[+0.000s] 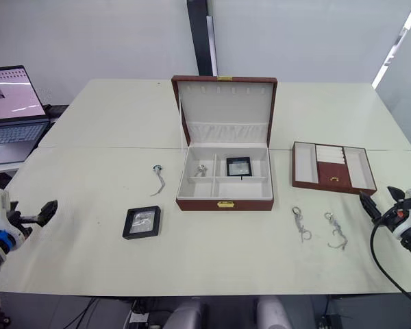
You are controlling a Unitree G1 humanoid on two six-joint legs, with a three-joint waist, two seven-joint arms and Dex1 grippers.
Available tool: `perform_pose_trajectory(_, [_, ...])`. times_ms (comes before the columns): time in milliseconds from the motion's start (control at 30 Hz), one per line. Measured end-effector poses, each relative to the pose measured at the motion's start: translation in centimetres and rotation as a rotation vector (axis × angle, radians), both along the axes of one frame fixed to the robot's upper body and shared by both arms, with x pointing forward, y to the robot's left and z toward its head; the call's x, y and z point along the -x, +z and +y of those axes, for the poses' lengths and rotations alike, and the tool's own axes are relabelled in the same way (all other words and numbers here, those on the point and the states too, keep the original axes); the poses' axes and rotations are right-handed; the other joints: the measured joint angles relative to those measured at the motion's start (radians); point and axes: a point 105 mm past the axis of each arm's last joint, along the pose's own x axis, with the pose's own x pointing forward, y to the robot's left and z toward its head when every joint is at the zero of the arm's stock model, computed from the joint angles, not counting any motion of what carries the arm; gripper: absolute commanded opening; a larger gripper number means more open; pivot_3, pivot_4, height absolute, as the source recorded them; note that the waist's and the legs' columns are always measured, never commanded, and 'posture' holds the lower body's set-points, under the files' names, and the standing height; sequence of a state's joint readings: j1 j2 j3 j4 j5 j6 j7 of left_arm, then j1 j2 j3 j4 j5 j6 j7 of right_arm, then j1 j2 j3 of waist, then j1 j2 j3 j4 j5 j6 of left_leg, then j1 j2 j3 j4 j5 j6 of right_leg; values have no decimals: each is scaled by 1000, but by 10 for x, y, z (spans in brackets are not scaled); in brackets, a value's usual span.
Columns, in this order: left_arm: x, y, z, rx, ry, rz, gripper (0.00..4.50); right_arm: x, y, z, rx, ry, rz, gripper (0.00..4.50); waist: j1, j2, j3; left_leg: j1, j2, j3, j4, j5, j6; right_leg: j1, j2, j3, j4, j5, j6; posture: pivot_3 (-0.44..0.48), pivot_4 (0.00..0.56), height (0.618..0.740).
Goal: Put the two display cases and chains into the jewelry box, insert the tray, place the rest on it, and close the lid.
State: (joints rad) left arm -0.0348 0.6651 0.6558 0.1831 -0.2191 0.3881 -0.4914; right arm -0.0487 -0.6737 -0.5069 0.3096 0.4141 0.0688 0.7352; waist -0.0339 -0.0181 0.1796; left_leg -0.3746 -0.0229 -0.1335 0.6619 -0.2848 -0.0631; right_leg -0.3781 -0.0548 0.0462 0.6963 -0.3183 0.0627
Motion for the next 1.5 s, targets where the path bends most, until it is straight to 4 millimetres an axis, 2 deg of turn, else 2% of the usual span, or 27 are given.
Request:
perform_pose_trajectory(333, [1,0,3,-11,15,-11,4474,1,0,0,1,1,-2,4500,0,0,0,0,0,0,0,0,0,0,0,0,0,0,0,0,150,740])
perform_pose_trajectory(867, [-7,3,-3,-4,-20,-18,4474,4,-3,1,-2,24,13,4500,-1,0,0,0,0,0,0,0,0,0,0,0,0,0,0,0,150,740])
perform_pose_trajectory(967, [-11,1,-11,-2,-76,4,4474,3,-1,5,-43,55,22,4500,-1,0,0,0,0,0,0,0,0,0,0,0,0,0,0,0,150,740])
perform_pose_trajectory(1033, [-16,3,-26,-8,-208,40,4474,1,13,21,-61,163,25,4500,-1,1,1,0,0,0,0,0,0,0,0,0,0,0,0,0,150,740])
perform_pose_trajectory(1133, [-25,19,-61,-36,-490,86,4474,0,52,63,-30,415,12,4500,-3,2,1,0,0,0,-1,0,0,1,1,-1,0,0,0,0,150,740])
perform_pose_trajectory(1200, [-28,32,-76,-62,-629,103,4474,3,74,88,2,550,-8,4500,-2,2,1,0,0,-1,-1,0,0,1,1,-2,-2,0,0,0,150,740])
perform_pose_trajectory(1333, [-28,47,-108,-132,-927,216,4474,16,94,143,30,807,-7,4500,-1,3,2,-1,0,-1,-2,0,0,1,2,-2,-3,0,0,0,150,740])
perform_pose_trajectory(1500, [-22,51,-132,-181,-1161,327,4474,37,99,184,89,1001,14,4500,0,2,2,-2,0,-2,-2,0,0,0,1,-3,-5,0,0,0,150,740])
